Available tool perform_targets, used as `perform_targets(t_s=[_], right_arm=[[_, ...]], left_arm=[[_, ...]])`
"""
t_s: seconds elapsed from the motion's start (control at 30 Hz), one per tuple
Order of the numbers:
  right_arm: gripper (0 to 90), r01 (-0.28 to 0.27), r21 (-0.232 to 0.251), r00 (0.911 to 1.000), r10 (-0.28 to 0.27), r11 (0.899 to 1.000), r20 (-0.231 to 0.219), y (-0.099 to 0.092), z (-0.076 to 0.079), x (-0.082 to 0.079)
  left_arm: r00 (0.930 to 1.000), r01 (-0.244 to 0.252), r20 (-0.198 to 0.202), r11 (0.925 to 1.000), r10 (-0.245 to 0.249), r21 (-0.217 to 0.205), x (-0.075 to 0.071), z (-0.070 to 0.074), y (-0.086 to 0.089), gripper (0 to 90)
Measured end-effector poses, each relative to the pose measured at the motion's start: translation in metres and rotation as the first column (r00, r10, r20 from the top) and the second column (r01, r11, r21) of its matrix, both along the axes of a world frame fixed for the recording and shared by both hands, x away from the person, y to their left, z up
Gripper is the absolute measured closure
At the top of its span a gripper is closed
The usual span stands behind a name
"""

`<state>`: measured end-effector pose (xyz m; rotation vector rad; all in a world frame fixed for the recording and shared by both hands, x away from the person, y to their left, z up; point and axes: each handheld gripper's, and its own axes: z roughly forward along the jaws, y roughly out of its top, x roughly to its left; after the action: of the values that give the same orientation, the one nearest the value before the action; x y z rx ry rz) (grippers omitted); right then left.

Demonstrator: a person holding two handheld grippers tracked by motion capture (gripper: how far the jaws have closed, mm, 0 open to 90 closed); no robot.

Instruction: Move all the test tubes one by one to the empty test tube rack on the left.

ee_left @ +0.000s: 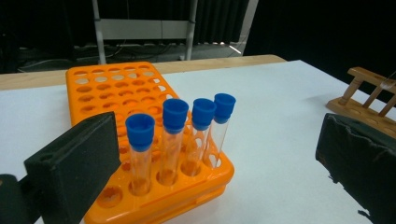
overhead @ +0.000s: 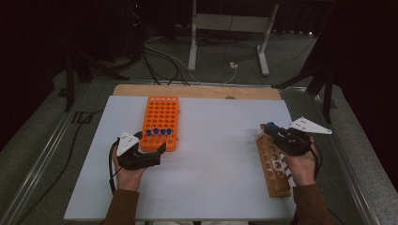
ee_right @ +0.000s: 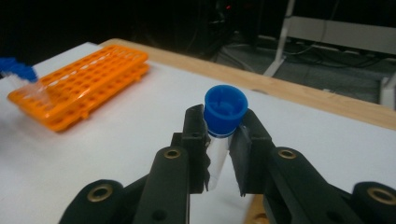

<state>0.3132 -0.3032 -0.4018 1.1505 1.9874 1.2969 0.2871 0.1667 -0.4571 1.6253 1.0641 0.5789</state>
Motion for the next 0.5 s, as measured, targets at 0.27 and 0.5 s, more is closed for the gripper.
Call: perform_targets(t_s=[0.27,0.5], right_arm=[[77.0,-0.078,-0.003,0.9970,0.078,0.997,-0.002,0.026,0.002,-0.003],[77.0,-0.131,-0.008,0.9914,0.131,0.991,-0.009,0.042,0.002,-0.007]], left_arm=[[0.9994,0.031,0.013,0.9993,-0.032,0.021,-0.003,0.005,-0.015,0.7],[0.9931,0.114,0.021,0.9917,-0.115,0.061,-0.004,0.011,-0.044,0.7]])
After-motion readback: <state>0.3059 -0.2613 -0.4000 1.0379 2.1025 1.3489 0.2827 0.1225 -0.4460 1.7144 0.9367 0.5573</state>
